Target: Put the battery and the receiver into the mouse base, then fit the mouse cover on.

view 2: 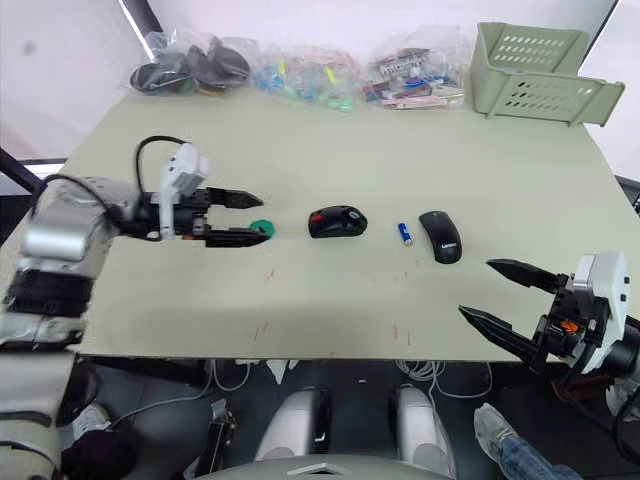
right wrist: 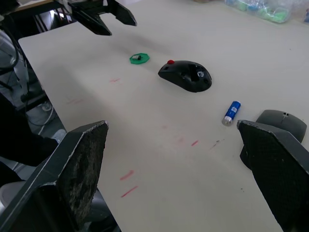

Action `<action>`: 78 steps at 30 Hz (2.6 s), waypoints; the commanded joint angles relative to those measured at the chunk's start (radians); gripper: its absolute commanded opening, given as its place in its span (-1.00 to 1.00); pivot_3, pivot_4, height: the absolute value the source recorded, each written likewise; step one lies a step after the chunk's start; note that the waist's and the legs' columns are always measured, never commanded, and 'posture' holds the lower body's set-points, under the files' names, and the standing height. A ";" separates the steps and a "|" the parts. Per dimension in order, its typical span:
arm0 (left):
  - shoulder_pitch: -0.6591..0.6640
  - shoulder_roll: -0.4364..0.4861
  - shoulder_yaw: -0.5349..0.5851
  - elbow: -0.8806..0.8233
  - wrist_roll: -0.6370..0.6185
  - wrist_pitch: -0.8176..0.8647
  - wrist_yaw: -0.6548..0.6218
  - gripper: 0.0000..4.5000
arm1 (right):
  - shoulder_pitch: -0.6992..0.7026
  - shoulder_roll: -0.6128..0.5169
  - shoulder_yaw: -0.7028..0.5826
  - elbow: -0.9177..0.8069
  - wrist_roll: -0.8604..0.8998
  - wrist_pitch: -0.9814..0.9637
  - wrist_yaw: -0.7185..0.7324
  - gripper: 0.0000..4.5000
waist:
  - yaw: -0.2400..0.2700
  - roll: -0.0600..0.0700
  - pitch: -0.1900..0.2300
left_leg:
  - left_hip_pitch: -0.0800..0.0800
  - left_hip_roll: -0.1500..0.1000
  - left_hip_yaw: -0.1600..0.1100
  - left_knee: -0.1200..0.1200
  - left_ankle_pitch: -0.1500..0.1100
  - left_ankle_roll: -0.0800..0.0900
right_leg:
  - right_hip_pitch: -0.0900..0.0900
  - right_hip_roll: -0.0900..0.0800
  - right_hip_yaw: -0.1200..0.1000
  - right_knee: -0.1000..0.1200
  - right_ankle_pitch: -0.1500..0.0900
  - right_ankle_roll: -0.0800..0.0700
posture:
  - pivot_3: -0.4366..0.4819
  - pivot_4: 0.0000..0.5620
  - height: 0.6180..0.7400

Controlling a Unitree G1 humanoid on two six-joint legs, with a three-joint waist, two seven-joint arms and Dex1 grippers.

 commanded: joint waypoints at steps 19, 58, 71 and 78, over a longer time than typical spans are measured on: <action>-0.488 -0.429 -0.151 0.832 0.405 -0.445 0.049 0.99 | 0.067 0.021 -0.092 -0.073 0.043 -0.019 -0.074 1.00 | 0.001 -0.001 0.000 | -0.013 -0.004 -0.007 0.011 0.000 0.000 | -0.003 -0.001 -0.003 0.001 0.004 0.006 | -0.05 -0.47 1.00; -0.501 -0.513 -0.069 0.940 0.557 -0.540 0.187 0.99 | 0.065 0.026 -0.078 -0.108 0.051 -0.036 -0.120 1.00 | 0.000 -0.001 0.000 | -0.012 -0.004 -0.008 0.012 0.000 0.001 | -0.002 -0.001 -0.003 0.003 0.005 0.007 | -0.05 -0.47 1.00; -0.480 -0.518 -0.072 0.946 0.568 -0.536 0.132 0.99 | 0.082 0.033 -0.069 -0.128 0.051 -0.040 -0.142 1.00 | 0.000 -0.001 0.000 | -0.012 -0.004 -0.008 0.012 0.000 0.001 | -0.002 -0.001 -0.003 0.003 0.005 0.007 | -0.05 -0.47 1.00; -0.475 -0.529 -0.058 0.950 0.556 -0.515 0.144 0.99 | 0.081 0.026 -0.072 -0.128 0.056 -0.036 -0.141 1.00 | 0.000 -0.001 0.000 | -0.012 -0.004 -0.008 0.012 0.000 0.001 | -0.002 -0.001 -0.003 0.003 0.005 0.007 | -0.05 -0.47 1.00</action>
